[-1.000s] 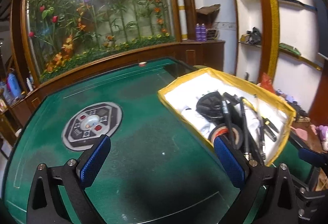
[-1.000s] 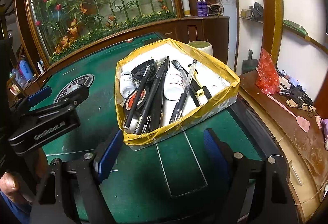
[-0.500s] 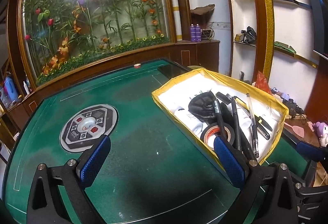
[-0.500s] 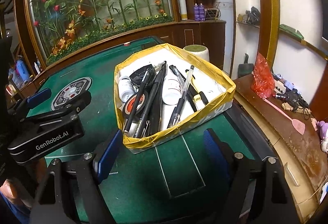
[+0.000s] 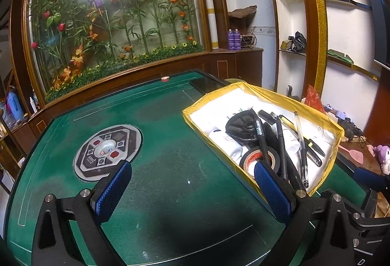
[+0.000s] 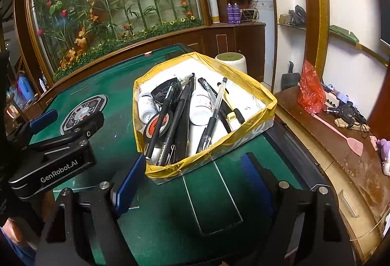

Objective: Organize rigid objects

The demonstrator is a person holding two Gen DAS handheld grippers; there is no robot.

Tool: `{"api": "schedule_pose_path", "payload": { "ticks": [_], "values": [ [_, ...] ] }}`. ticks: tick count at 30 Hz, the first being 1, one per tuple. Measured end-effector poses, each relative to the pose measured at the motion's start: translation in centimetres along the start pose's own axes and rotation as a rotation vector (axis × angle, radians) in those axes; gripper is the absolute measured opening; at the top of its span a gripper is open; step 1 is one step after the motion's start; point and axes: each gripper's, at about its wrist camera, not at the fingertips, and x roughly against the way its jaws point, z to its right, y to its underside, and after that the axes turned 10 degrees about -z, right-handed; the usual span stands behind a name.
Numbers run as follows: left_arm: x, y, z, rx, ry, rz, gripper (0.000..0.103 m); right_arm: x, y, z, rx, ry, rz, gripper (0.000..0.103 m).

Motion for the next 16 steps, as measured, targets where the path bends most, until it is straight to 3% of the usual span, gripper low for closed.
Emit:
{"api": "schedule_pose_path", "payload": {
  "ticks": [16],
  "values": [
    [0.51, 0.01, -0.35, 0.016, -0.055, 0.033, 0.102, 0.11, 0.4, 0.08, -0.021, 0.002, 0.01, 0.08]
  ]
}}
